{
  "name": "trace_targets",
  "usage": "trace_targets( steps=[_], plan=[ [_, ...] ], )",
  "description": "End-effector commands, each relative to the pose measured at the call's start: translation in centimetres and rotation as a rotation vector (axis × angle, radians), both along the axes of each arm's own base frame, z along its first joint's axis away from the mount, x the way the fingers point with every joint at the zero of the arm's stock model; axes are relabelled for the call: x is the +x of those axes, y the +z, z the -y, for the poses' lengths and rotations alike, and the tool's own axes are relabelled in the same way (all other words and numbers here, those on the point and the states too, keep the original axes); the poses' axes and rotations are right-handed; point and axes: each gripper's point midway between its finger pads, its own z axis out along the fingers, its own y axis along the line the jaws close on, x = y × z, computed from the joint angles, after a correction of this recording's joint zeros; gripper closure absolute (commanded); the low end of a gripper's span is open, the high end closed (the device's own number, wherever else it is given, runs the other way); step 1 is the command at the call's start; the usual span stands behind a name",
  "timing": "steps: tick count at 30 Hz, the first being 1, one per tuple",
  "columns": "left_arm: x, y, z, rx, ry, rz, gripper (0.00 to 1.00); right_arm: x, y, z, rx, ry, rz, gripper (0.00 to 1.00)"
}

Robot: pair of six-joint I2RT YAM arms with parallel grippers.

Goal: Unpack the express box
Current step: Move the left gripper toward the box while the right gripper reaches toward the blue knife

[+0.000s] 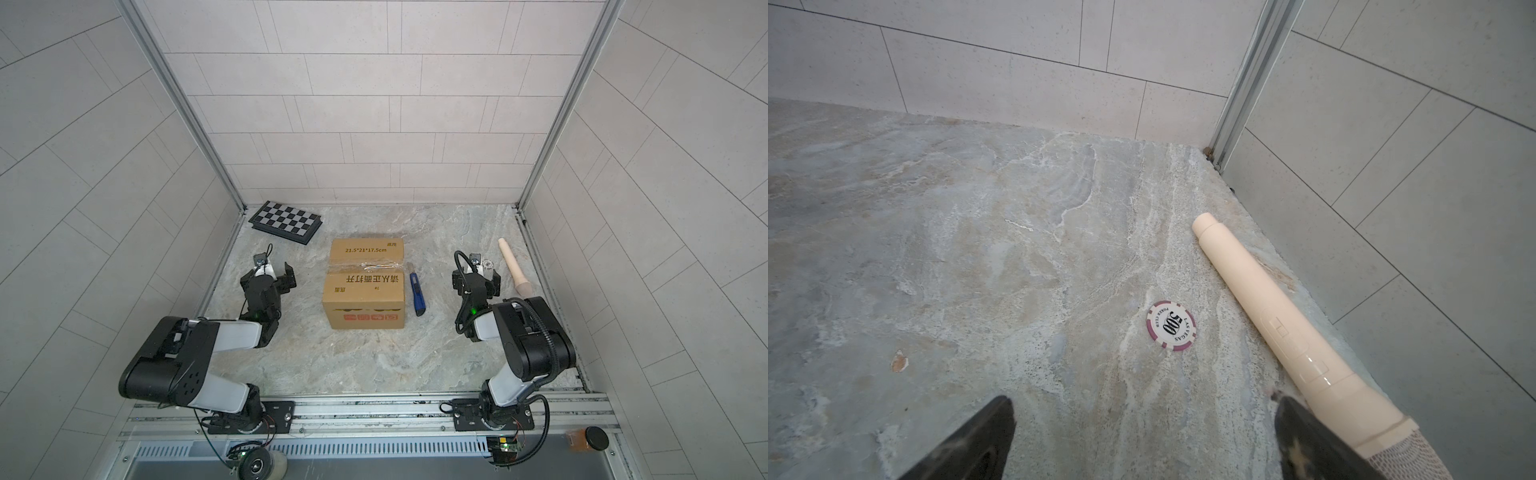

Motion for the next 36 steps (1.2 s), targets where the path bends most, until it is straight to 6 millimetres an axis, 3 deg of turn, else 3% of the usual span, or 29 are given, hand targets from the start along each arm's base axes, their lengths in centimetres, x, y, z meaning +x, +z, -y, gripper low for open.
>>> trace_targets(
  steps=[1,11,15,18,21,23,26,28,32,36],
  plan=[
    [0.3,0.7,-0.1,0.002,0.0,0.021,0.0,0.0,0.3,0.1,-0.002,-0.01,0.016,0.0],
    [0.1,0.9,0.0,0.003,-0.004,0.029,0.0,0.0,0.2,0.1,-0.001,-0.01,0.012,0.0],
    [-0.1,2.3,0.1,0.014,-0.011,0.02,0.0,-0.3,1.7,-0.2,-0.022,-0.003,-0.003,0.0],
    [-1.5,6.7,-0.8,0.016,0.094,0.047,0.0,-1.2,4.6,1.6,0.052,-0.185,-0.133,0.0],
    [-3.5,13.1,-1.1,-0.128,0.115,0.214,0.0,-1.0,8.6,1.7,0.21,-0.281,-0.101,0.0],
    [-5.0,15.5,-1.6,-0.298,0.14,0.351,0.0,-0.4,8.5,0.3,0.281,-0.192,-0.124,0.01],
    [-5.1,16.1,-0.3,-0.453,0.031,0.383,0.0,0.4,7.2,-3.0,0.342,0.027,-0.116,0.0],
    [-4.7,15.5,0.6,-0.516,-0.001,0.322,0.0,0.2,6.8,-4.6,0.382,0.109,-0.12,0.03],
    [-4.7,13.5,0.6,-0.6,0.062,0.195,0.0,0.1,5.5,-7.7,0.412,0.217,-0.236,0.07],
    [-4.3,13.2,3.3,-0.659,-0.086,0.151,0.0,0.4,3.6,-10.9,0.426,0.305,-0.382,0.11]
  ],
)
